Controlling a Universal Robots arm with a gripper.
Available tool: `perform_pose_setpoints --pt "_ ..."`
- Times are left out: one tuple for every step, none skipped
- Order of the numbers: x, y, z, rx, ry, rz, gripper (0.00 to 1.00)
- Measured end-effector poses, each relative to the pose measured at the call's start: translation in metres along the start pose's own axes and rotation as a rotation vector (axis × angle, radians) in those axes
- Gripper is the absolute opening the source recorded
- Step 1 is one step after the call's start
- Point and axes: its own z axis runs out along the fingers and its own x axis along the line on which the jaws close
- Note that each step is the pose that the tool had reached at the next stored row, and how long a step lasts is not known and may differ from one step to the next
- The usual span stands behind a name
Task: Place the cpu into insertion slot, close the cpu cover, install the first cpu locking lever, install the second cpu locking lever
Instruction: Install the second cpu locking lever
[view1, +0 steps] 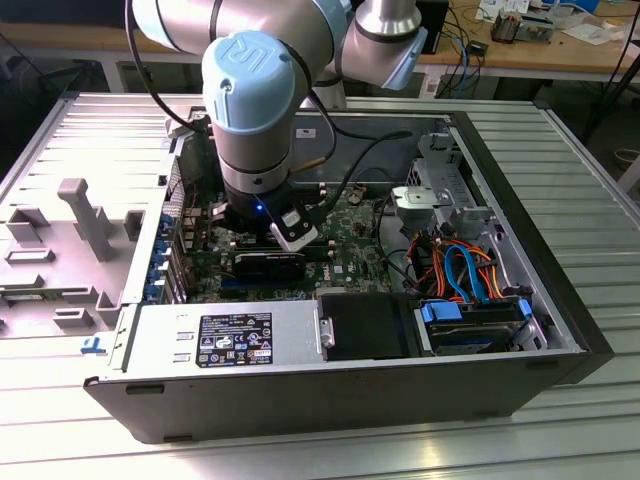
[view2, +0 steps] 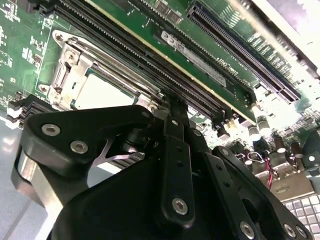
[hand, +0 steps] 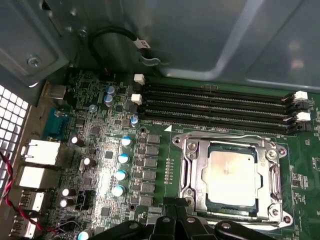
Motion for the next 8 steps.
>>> perform_pose_setpoints --pt "0.0003 -0.0003 -0.0001 0.0012 -0.0005 0.0 0.11" --pt "0.0005 0.0 -0.0017 0.0081 -0.0005 0.0 0.11" --pt "0.0004 0.0007 -0.0049 0.0174 0.0008 0.0 0.11" --pt "0.0005 0.0012 -0.0072 0.0219 0.0018 0.0 0.11" --pt "0.0003 0.002 -0.0092 0.0241 0.0017 0.0 0.11" --pt "0.0001 0.0026 -0.011 0.0281 0.002 0.0 0.11" --pt "-0.0001 0.0025 -0.011 0.0282 0.0022 0.0 0.11" --pt "-0.0002 0.0025 -0.011 0.0282 0.0024 0.0 0.11"
